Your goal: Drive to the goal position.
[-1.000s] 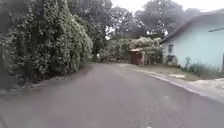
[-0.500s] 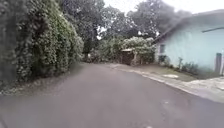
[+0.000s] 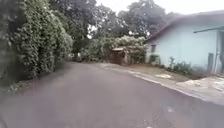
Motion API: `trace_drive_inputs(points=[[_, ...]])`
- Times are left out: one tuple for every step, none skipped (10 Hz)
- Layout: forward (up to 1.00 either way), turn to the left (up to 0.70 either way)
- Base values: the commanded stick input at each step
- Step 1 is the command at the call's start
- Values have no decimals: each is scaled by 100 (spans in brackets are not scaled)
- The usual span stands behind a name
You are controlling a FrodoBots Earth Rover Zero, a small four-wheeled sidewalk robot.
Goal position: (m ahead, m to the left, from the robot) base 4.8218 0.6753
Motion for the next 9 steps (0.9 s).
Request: trace_drive_inputs(points=[[70,-35],[70,-35],[70,-35],[70,-35],[70,-35],[70,-35],[70,-35],[70,-31],[70,0]])
